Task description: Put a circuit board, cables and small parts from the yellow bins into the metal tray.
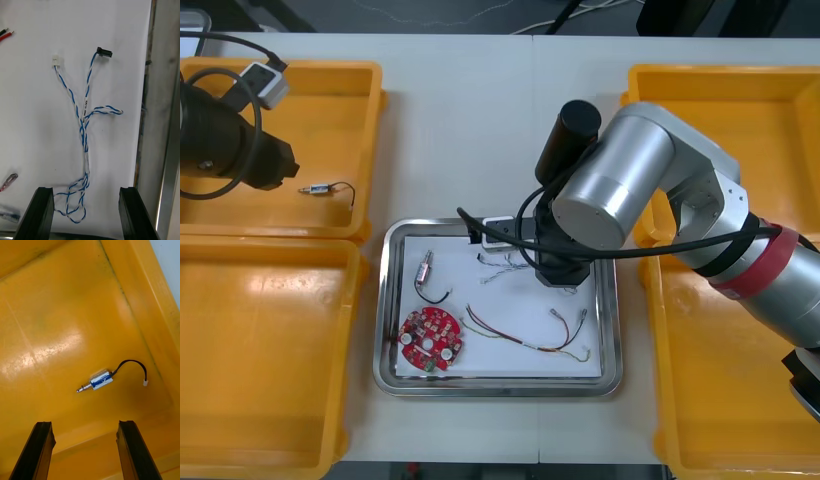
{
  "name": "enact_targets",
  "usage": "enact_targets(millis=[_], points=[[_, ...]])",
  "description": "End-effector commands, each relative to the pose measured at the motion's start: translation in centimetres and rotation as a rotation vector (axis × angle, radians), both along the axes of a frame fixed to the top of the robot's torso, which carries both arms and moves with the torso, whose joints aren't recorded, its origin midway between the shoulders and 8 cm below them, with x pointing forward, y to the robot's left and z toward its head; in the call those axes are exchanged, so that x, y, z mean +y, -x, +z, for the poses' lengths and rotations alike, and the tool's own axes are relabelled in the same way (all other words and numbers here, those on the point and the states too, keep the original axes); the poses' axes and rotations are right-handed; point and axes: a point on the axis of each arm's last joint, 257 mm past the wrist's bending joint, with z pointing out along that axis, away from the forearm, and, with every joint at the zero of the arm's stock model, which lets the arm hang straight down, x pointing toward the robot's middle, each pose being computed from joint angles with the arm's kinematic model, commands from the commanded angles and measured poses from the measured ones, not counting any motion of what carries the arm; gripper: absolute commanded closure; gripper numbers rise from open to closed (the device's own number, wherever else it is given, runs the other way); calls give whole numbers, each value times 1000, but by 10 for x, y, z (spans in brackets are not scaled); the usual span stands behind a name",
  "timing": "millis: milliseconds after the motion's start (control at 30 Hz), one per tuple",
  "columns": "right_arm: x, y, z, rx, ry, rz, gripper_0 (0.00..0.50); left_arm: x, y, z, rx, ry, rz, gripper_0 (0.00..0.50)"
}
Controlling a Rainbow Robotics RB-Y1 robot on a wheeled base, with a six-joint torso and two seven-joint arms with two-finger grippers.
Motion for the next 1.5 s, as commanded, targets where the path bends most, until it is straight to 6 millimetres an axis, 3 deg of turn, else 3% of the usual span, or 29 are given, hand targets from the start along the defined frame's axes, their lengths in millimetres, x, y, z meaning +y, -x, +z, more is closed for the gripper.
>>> enact_targets(millis=[33,367,567,867,1400,1500], points=[[20,-2,50,-19,-104,-65,0,-3,-11,25,-57,-181,-168,0],[-3,18,82,23,-186,-373,0,-7,-17,15,-52,-267,-384,0],[-18,19,112,11,-358,-621,0,5,-23,15,-59,-346,-497,0],[-76,24,123,10,-556,-955,0,23,-36,19,-57,-390,-588,0],[-174,48,132,50,-742,-1364,0,15,-50,26,-67,-454,-637,0],[-201,53,130,18,-723,-1415,0,14,-53,23,-66,-476,-645,0]])
